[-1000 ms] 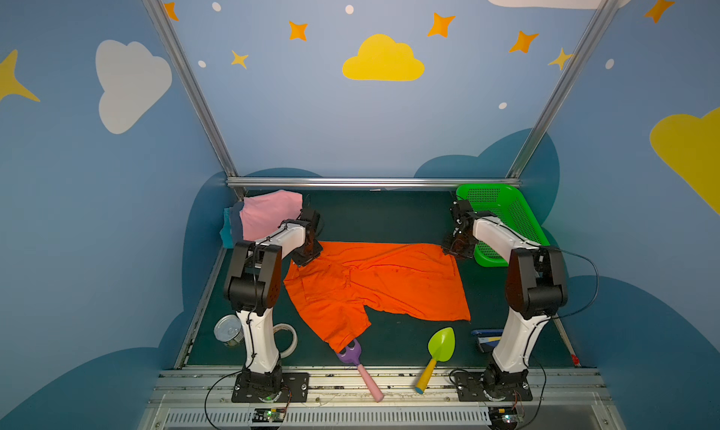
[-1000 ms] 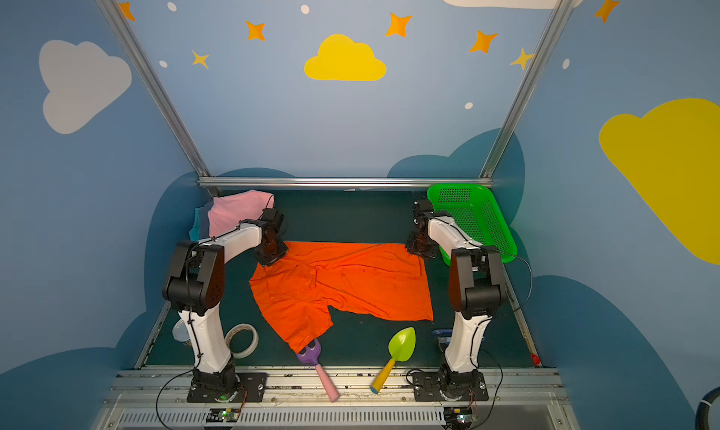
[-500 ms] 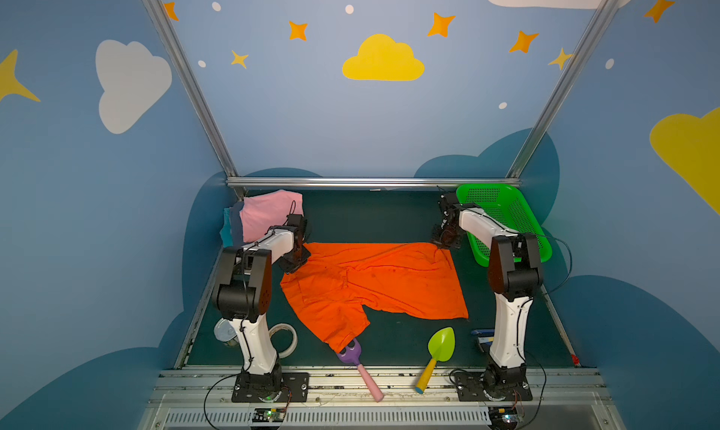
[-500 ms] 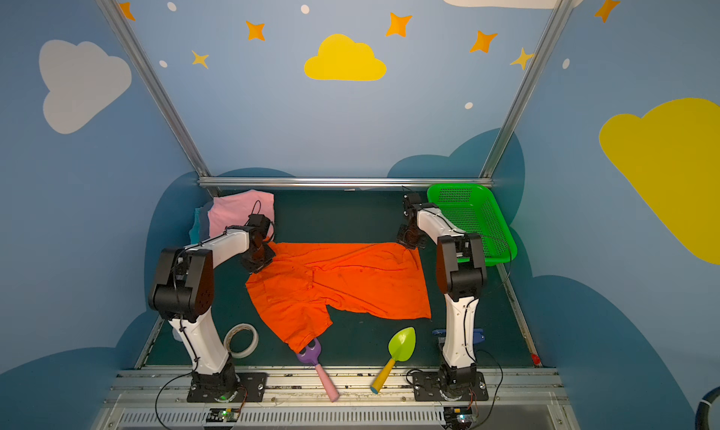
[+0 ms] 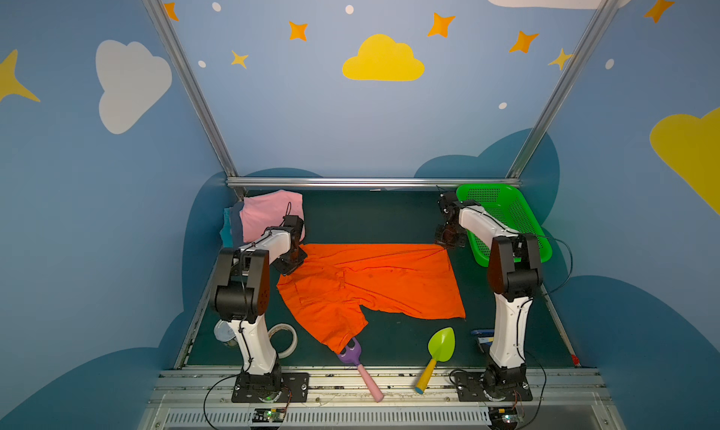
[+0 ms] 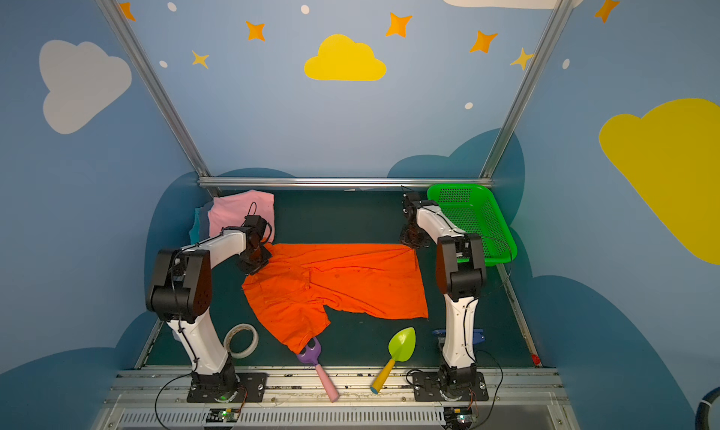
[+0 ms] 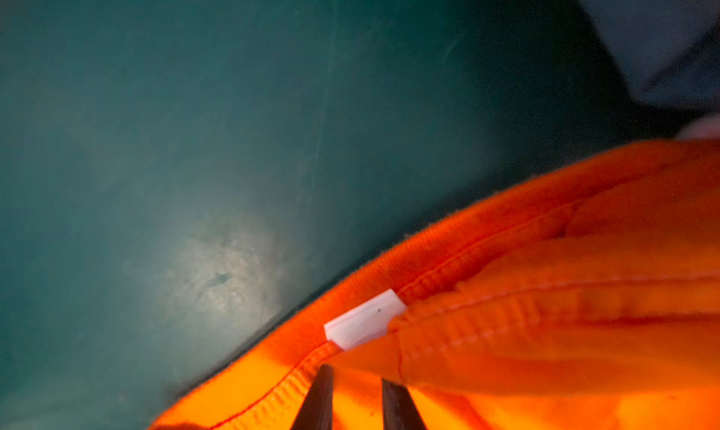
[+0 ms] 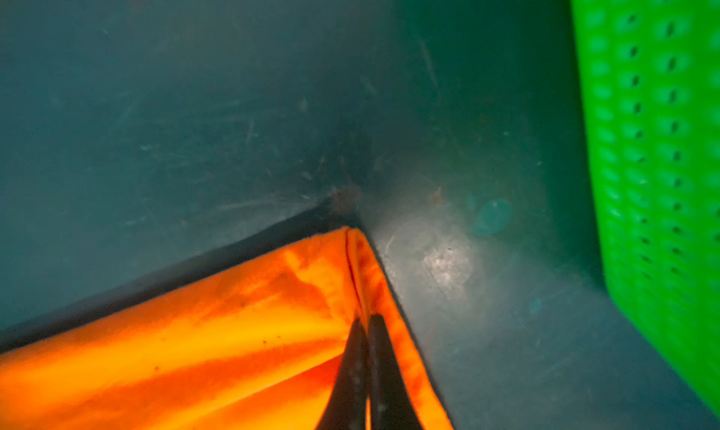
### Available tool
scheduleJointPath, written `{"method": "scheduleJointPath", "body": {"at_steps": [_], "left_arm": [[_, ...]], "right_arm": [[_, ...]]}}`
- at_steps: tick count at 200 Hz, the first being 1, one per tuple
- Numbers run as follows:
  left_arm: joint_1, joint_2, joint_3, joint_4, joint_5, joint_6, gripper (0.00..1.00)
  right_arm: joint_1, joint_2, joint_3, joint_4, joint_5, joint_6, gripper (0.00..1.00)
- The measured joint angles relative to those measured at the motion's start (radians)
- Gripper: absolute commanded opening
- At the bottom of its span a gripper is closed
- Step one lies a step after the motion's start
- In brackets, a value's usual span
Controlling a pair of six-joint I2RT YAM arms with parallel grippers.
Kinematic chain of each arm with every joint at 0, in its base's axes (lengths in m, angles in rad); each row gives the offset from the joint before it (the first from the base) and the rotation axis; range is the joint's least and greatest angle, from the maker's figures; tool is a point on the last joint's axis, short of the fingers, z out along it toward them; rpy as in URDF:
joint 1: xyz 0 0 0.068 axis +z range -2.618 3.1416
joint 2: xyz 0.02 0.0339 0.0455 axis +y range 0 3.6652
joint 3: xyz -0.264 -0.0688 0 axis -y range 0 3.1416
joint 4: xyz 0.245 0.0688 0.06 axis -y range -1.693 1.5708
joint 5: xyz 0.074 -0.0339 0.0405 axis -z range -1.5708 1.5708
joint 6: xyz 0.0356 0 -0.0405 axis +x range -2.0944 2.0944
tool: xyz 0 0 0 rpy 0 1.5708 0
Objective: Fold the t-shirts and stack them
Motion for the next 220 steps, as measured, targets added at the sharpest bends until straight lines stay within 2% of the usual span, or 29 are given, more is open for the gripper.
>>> {"method": "scheduleJointPath", "body": {"at_steps": [15, 26, 54, 73, 100, 157, 175, 198, 220], "left_arm": [[0.0, -0.005, -0.006, 0.003, -0.002, -0.005, 0.24], [0.002, -0.009, -0.012, 0.003, -0.004, -0.006, 0.25], [0.013, -0.016, -0.018, -0.003, 0.002, -0.008, 0.3], [0.016, -0.022, -0.018, -0.022, 0.014, -0.009, 0.35], [0.011, -0.053, -0.018, -0.084, 0.031, -0.008, 0.4], [-0.08, -0.314, -0.003, -0.193, 0.027, -0.001, 0.44], [-0.143, -0.412, -0.033, -0.216, 0.014, 0.004, 0.43], [-0.251, -0.523, -0.133, -0.256, 0.003, -0.006, 0.44], [-0.334, -0.6, -0.251, -0.311, 0.006, -0.042, 0.52]], "right_arm": [[0.0, 0.005, 0.046, -0.005, -0.001, -0.006, 0.19], [0.0, 0.014, 0.087, -0.01, 0.003, -0.02, 0.27], [0.01, 0.018, 0.113, -0.013, 0.026, -0.032, 0.31], [0.021, -0.001, 0.069, -0.004, 0.042, -0.033, 0.32], [0.056, -0.12, -0.077, 0.005, 0.054, -0.028, 0.31], [0.199, -0.624, -0.467, 0.064, 0.055, 0.028, 0.31], [0.216, -0.737, -0.606, 0.07, 0.035, 0.058, 0.38], [0.217, -0.825, -0.775, 0.064, 0.006, 0.097, 0.52], [0.217, -0.88, -0.89, 0.051, -0.029, 0.114, 0.62]]}}
